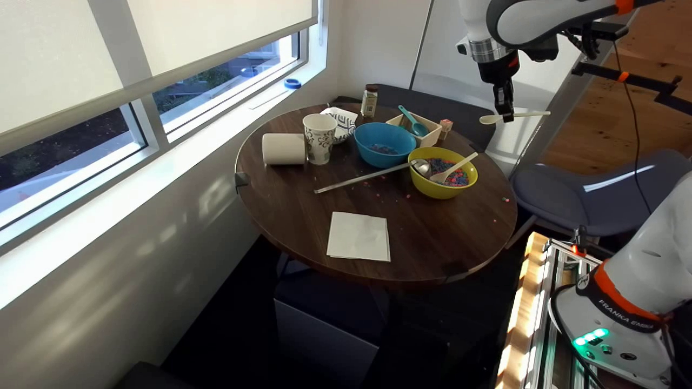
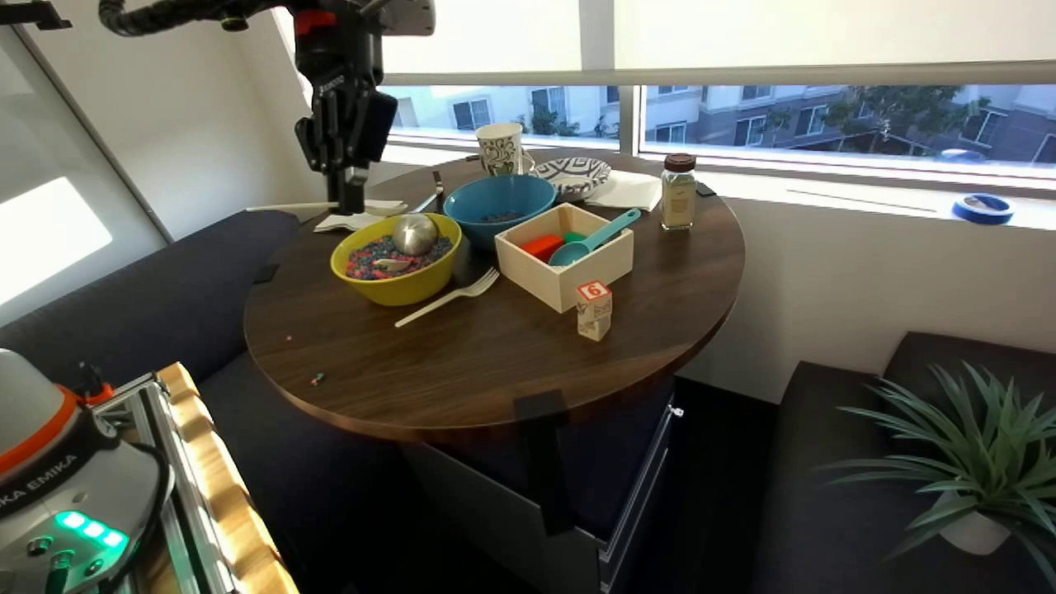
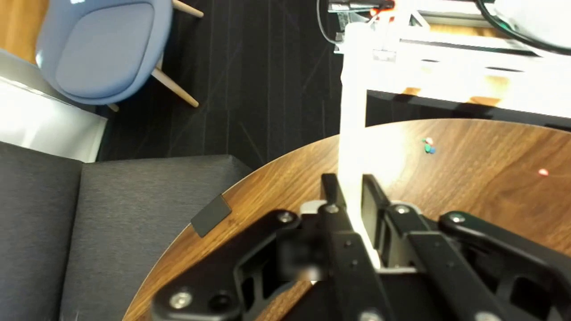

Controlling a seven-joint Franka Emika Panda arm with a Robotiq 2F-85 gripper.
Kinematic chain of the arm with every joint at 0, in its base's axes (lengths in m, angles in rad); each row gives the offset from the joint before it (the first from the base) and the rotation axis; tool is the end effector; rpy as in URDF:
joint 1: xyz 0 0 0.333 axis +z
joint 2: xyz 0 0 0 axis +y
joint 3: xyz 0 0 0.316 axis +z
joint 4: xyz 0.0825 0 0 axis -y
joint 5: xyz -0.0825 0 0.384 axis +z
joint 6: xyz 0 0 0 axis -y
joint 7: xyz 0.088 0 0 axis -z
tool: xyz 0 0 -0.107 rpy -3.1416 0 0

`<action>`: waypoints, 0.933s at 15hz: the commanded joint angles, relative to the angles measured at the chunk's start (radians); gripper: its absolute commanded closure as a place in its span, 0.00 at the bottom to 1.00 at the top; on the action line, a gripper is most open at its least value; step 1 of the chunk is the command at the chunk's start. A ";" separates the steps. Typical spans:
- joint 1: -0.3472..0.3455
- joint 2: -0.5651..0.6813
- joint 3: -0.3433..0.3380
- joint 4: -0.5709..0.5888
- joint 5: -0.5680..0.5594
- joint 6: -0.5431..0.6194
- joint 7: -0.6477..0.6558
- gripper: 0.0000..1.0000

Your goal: Use the white spoon to place some cereal from the yellow bowl into the blue bowl.

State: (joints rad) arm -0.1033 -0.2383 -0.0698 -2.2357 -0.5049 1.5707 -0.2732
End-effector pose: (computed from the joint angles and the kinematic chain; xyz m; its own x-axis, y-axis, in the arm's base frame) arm 0.4153 -0.1263 0.4530 0.8519 0.1010 -0.5138 0.2877 -0.9101 0.2982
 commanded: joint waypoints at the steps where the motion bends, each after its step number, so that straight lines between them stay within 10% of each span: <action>1: 0.027 0.100 -0.009 0.065 -0.036 -0.035 -0.118 0.96; 12: 0.047 0.258 0.004 0.139 0.108 0.007 -0.340 0.96; 14: 0.047 0.241 0.007 0.122 0.080 -0.005 -0.317 0.84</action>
State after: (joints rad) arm -0.0541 0.0029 -0.0656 -2.1142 -0.4244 1.5673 -0.5905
